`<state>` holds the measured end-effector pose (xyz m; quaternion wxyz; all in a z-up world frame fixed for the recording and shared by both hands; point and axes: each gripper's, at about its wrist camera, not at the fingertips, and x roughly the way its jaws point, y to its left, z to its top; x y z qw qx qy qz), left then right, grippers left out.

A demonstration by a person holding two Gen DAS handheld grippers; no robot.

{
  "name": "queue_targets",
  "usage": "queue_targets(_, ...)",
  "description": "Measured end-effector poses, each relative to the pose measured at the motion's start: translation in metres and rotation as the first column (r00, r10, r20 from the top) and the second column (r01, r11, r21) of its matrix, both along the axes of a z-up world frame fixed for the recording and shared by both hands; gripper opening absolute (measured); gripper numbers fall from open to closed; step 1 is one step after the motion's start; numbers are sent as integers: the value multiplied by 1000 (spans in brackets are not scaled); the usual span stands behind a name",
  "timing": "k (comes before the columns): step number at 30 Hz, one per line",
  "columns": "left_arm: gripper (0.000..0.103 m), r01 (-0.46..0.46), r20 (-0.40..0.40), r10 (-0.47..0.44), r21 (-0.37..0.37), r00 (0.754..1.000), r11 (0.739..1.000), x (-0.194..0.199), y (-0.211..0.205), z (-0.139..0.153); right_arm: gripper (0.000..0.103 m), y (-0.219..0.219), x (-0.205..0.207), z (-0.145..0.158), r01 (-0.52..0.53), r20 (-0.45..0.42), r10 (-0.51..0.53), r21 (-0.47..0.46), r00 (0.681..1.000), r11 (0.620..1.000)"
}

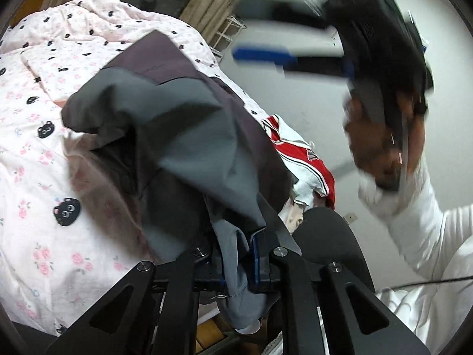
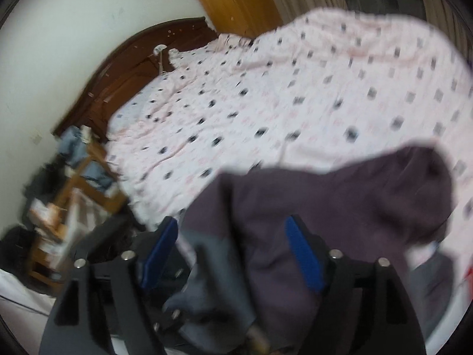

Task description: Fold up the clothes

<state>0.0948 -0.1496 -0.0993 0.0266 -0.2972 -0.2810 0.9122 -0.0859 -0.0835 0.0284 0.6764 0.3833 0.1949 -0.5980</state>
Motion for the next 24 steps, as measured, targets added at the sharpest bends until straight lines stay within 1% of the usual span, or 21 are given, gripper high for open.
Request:
queue_targets(1, 10, 1, -1, -1, 0, 1000, 1000, -1, 1, 0, 83, -9, 4, 6, 6, -58, -5, 13, 998, 1000)
queue_targets(4, 10, 0, -6, 0, 4, 1000, 1000, -3, 3, 1, 87, -45, 27, 13, -29, -186, 45, 87, 981, 996)
queue_targets(5, 10, 0, -7, 0, 5, 1000, 1000, -4, 3, 1, 88, -62, 36, 7, -36, -235, 68, 136, 970, 990)
queue_targets(7, 10, 3, -8, -3, 3, 1000, 1000, -6, 5, 2, 89, -96, 54, -6, -42, -329, 123, 241, 936, 970)
queue_targets(10, 10, 2, -10, -2, -1, 1000, 1000, -6, 8, 4, 89, -150, 66, -48, -2, -406, 186, 413, 895, 911)
queue_targets(11, 10, -1, -11, 1, -2, 1000, 1000, -6, 8, 5, 89, -168, 70, -62, 16, -428, 210, 467, 879, 884)
queue_targets(13, 10, -9, -8, 9, -2, 1000, 1000, -6, 7, 6, 89, -192, 68, -95, 53, -433, 233, 554, 871, 831)
queue_targets(16, 10, -18, 0, 18, 1, 1000, 1000, 0, 6, 4, 89, -202, 67, -128, 57, -410, 271, 632, 871, 773)
queue_targets(18, 10, -17, 2, 17, 6, 1000, 1000, 5, 8, 2, 85, -207, 65, -147, 62, -392, 285, 673, 875, 737)
queue_targets(19, 10, -16, 2, 16, 9, 1000, 1000, 6, 8, 1, 81, -207, 64, -155, 57, -377, 292, 691, 879, 720)
queue_targets(21, 10, -13, 3, 13, 16, 1000, 1000, 7, 7, 0, 40, -204, 61, -170, 54, -352, 309, 731, 883, 680)
queue_targets(22, 10, -11, 4, 11, 20, 1000, 1000, 5, 5, -1, 38, -202, 60, -178, 52, -340, 318, 751, 885, 658)
queue_targets(24, 10, -9, 4, 8, 26, 1000, 1000, 4, 5, -3, 28, -198, 61, -176, 44, -350, 333, 745, 875, 666)
